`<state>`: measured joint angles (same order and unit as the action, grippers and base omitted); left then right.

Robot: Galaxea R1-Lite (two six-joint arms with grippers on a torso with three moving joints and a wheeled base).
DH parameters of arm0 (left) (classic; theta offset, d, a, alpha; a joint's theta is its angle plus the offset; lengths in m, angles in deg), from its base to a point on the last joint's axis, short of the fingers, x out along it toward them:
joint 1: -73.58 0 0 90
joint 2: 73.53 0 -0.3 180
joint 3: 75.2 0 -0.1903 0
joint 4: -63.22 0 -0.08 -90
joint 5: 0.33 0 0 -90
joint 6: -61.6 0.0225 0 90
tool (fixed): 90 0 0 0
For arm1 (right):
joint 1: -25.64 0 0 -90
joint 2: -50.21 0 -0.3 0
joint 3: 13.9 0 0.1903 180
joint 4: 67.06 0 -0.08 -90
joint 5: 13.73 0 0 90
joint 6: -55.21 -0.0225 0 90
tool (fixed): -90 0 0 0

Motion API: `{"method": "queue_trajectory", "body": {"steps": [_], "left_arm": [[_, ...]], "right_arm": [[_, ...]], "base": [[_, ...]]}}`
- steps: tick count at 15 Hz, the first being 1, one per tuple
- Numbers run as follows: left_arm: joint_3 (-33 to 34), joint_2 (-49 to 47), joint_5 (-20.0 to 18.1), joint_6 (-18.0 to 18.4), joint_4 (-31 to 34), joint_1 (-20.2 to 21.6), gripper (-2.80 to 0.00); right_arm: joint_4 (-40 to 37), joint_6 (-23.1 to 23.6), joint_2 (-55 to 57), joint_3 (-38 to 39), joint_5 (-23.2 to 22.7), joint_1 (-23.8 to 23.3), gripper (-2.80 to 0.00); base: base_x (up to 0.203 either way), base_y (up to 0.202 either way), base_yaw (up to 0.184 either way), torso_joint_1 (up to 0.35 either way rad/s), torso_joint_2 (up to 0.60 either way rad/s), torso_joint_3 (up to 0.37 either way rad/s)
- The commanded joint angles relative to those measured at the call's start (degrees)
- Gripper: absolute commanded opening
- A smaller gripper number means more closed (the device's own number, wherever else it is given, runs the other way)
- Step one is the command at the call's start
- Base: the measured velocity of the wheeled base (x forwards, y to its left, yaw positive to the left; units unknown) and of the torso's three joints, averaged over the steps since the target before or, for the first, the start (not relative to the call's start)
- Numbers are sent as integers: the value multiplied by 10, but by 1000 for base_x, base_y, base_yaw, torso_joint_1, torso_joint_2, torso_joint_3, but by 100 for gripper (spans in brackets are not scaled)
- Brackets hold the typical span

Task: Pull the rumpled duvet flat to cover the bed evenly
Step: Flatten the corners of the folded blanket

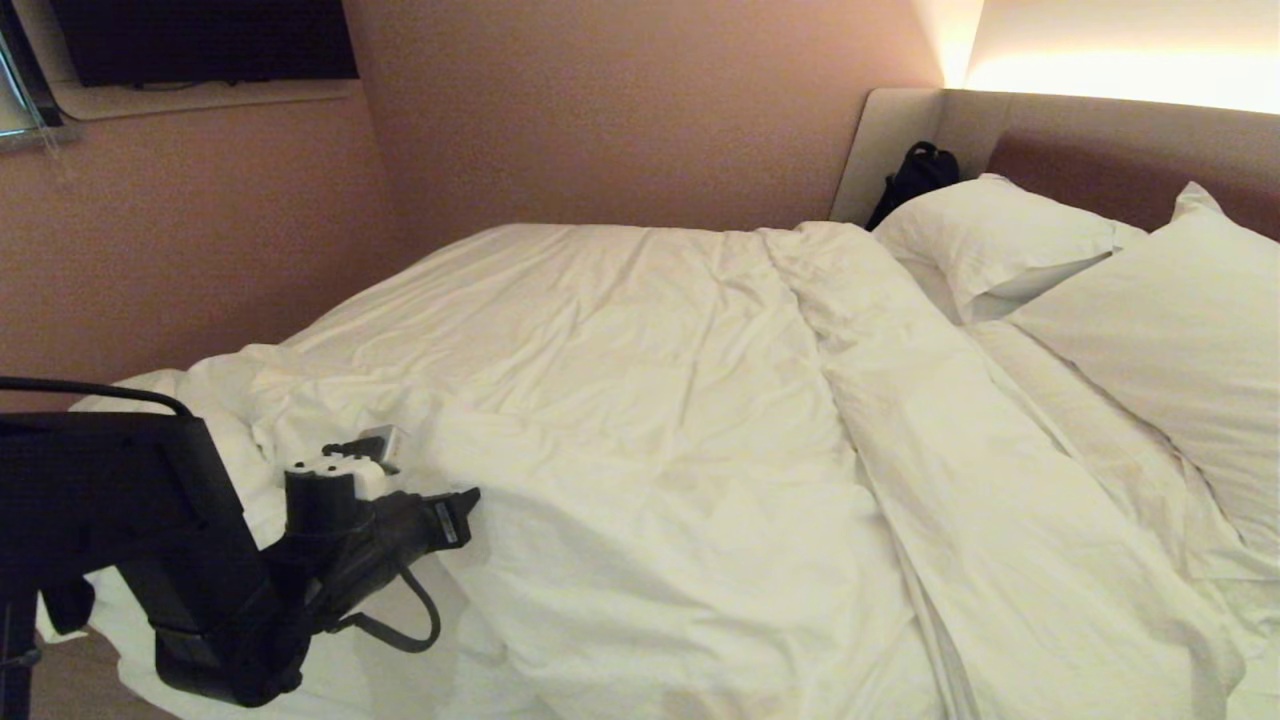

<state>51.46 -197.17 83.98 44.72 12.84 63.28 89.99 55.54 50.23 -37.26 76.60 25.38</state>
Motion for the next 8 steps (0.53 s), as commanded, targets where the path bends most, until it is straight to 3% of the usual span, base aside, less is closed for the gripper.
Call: {"method": "queue_trajectory", "body": {"steps": [1,4,8], "left_arm": [[-7,5,0,2,8,-2,0],[-30,3,3,1,64,-2,0],[-78,-1,39,-18,159,-15,0]], "right_arm": [[0,0,0,0,0,0,-280],[0,0,0,0,0,0,-280],[0,0,0,0,0,0,-280]], "base": [[0,0,0,0,0,0],[0,0,0,0,0,0],[0,0,0,0,0,0]]}}
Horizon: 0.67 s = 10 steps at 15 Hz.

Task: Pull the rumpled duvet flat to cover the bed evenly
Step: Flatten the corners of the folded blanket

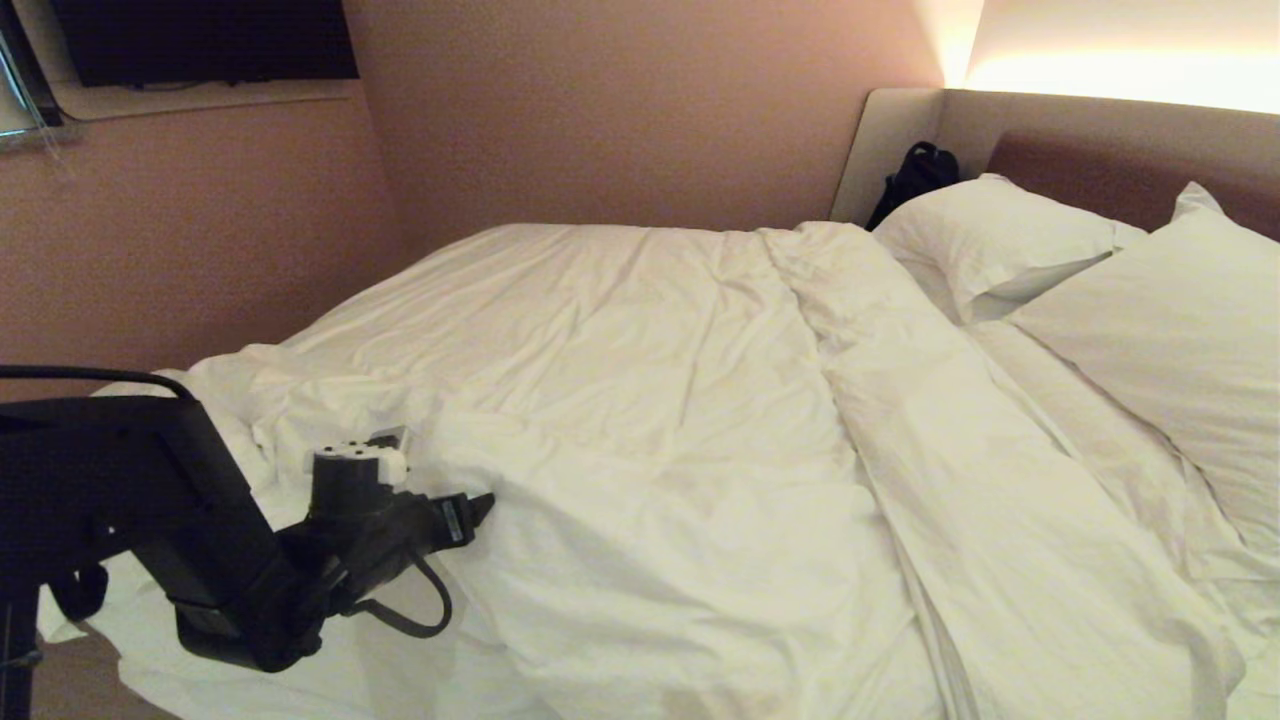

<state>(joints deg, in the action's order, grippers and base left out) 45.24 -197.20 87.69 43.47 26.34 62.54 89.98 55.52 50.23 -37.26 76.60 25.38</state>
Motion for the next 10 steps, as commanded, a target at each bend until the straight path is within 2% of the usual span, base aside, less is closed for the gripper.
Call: {"method": "queue_trajectory", "body": {"steps": [1,4,6,8,10], "left_arm": [[-34,-2,10,-17,66,-16,0],[-76,-16,63,-54,132,-44,0],[-80,-29,77,-56,135,-58,0],[-91,-51,115,-57,136,-69,0],[-98,-62,134,-56,137,-77,0]], "right_arm": [[0,0,0,0,0,0,-280],[0,0,0,0,0,0,-280],[0,0,0,0,0,0,-280],[0,0,0,0,0,0,-280],[0,0,0,0,0,0,-280]], "base": [[0,0,0,0,0,0],[0,0,0,0,0,0],[0,0,0,0,0,0],[0,0,0,0,0,0],[0,0,0,0,0,0]]}}
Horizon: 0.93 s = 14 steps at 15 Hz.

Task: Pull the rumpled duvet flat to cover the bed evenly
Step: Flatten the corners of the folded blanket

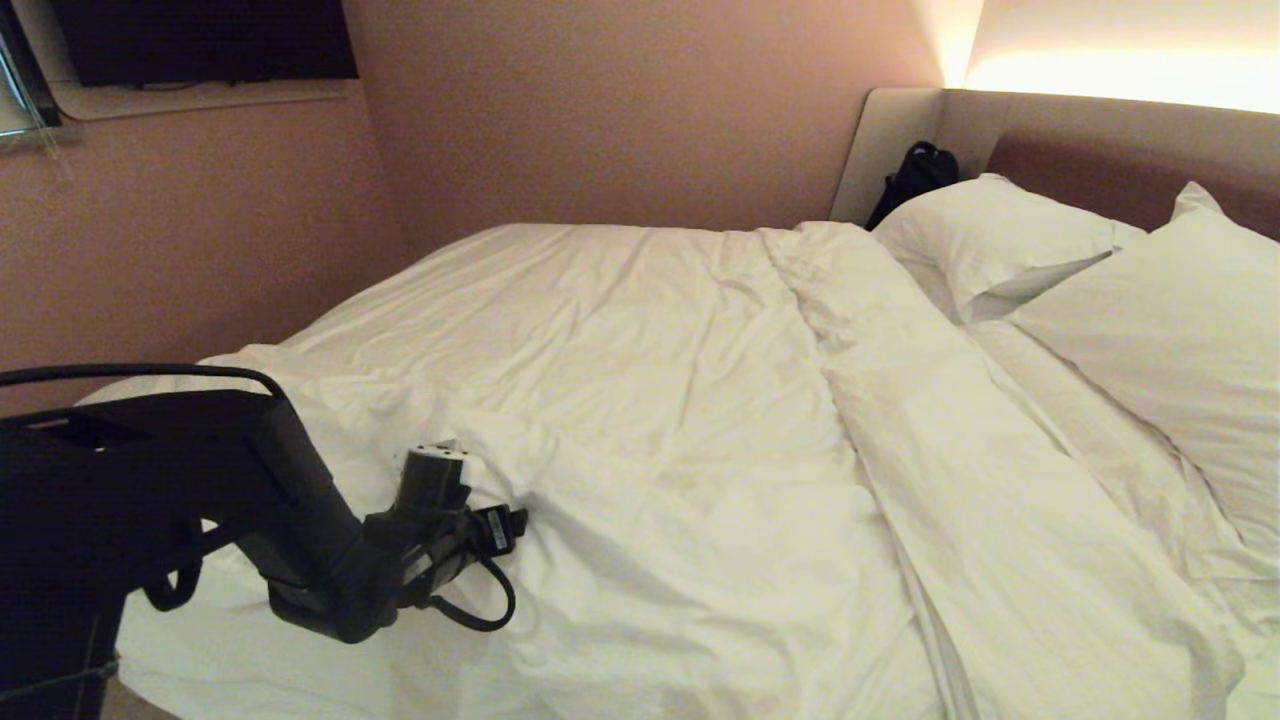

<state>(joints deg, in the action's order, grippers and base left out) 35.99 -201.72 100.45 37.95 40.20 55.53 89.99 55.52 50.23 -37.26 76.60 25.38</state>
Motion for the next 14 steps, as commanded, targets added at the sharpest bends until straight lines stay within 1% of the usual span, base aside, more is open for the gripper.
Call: {"method": "queue_trajectory", "body": {"steps": [1,14], "left_arm": [[-7,-22,12,-1,0,-10,-280],[-5,-24,11,-1,3,-16,-280]], "right_arm": [[0,0,0,0,0,0,-280],[0,0,0,0,0,0,-280]], "base": [[0,0,0,0,0,0],[0,0,0,0,0,0]]}}
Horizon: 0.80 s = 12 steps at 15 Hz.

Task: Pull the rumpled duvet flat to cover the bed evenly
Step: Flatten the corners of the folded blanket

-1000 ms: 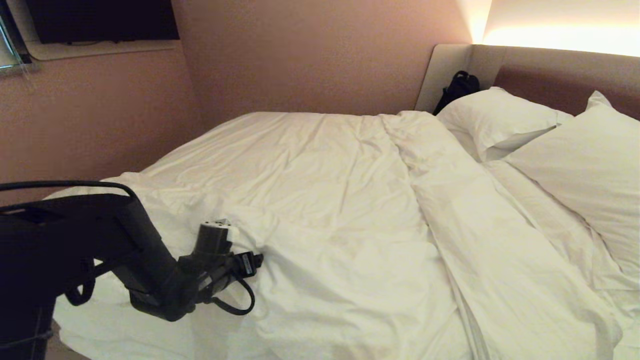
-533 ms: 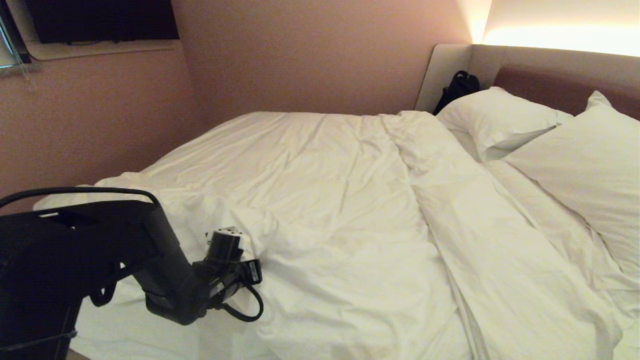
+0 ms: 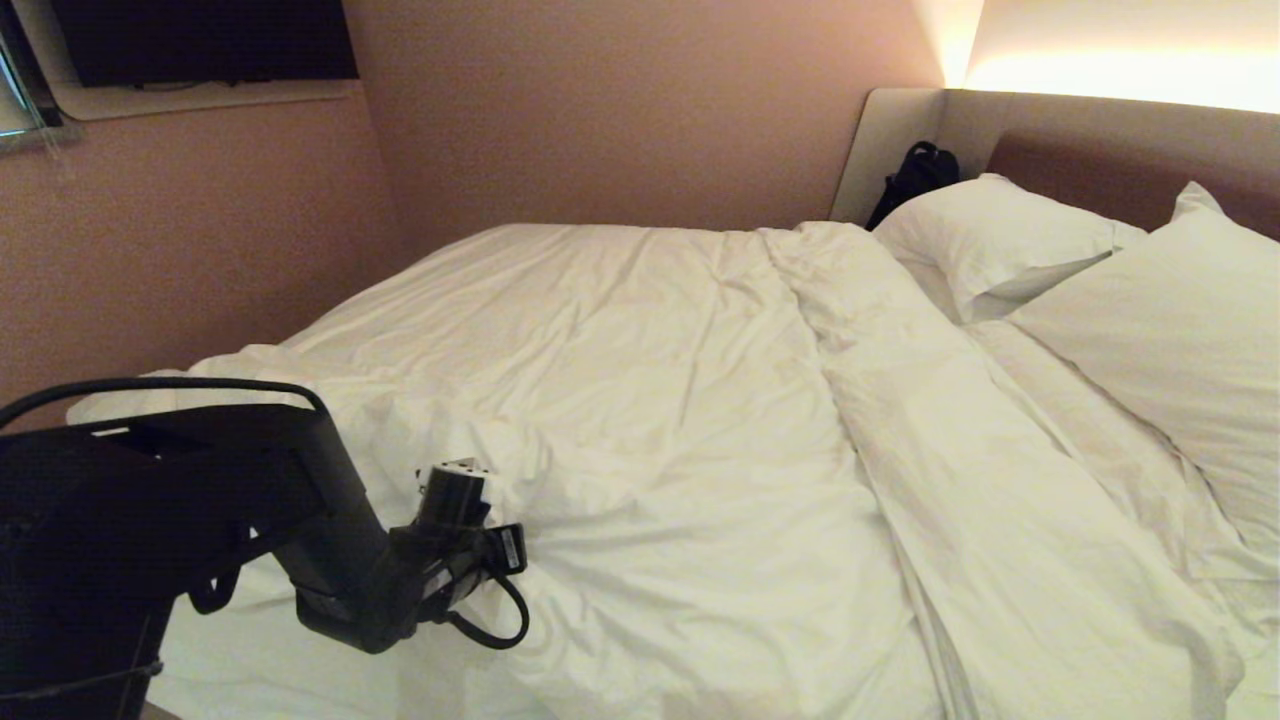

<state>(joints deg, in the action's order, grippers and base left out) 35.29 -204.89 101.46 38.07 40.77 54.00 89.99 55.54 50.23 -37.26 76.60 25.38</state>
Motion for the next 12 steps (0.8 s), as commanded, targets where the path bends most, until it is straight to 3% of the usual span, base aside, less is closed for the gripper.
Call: {"method": "queue_trajectory", "body": {"steps": [1,6,9,12], "left_arm": [[5,18,1,-2,-3,-3,-280],[27,151,1,-3,41,-30,-280],[23,263,0,-4,179,-69,-280],[16,343,-3,-5,307,-138,-280]], "right_arm": [[0,0,0,0,0,0,-280],[0,0,0,0,0,0,-280],[0,0,0,0,0,0,-280],[0,0,0,0,0,0,-280]], "base": [[0,0,0,0,0,0],[0,0,0,0,0,0],[0,0,0,0,0,0],[0,0,0,0,0,0]]}}
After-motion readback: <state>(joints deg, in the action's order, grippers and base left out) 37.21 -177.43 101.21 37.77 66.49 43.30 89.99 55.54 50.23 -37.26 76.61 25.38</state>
